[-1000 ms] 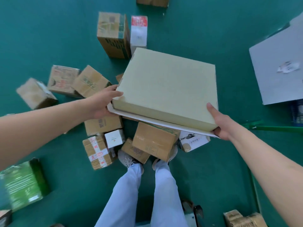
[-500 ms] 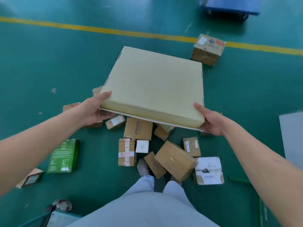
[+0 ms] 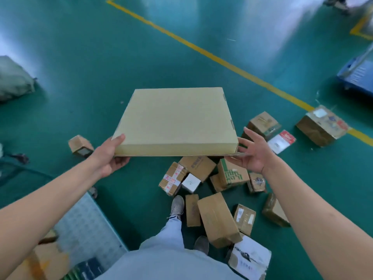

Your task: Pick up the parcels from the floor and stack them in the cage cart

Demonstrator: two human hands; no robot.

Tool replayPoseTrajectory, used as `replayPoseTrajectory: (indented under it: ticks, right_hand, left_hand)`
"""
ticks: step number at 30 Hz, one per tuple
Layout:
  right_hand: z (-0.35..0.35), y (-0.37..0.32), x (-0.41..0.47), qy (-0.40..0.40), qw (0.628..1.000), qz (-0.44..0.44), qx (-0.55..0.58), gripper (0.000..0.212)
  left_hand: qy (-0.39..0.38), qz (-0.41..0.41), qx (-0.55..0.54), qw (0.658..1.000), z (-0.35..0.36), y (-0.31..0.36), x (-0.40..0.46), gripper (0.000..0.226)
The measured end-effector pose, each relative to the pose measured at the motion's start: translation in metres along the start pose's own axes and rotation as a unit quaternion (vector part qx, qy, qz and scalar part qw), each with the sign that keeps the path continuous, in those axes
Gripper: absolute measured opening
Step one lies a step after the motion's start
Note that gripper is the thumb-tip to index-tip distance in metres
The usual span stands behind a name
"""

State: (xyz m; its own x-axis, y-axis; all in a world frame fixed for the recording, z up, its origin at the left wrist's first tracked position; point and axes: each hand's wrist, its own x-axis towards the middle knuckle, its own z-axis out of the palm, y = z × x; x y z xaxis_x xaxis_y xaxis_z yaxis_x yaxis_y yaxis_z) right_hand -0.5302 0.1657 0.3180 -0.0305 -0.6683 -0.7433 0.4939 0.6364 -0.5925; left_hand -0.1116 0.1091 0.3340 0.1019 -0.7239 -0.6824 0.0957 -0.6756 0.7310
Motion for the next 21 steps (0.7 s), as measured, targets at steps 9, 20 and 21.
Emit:
replayPoseTrajectory:
  ticks: [9,20,21]
  right_hand:
    - [0.125,0.039,0.021,-0.070,0.977,0.056,-0.196,0.047]
    - [0.289,0.117,0.035,-0.155,0.906,-0.006,-0.393,0.048]
    - [0.307,0.125,0.034,-0.166,0.902,-0.012,-0.399,0.050]
  left_hand:
    - [0.100,0.027,-0.059,0.993,-0.114,-0.082,-0.063,0.028]
    - [0.249,0.043,-0.236,0.938,-0.245,-0.127,-0.101,0.011]
    - [0.262,0.034,-0.272,0.925,-0.258,-0.130,-0.104,0.011]
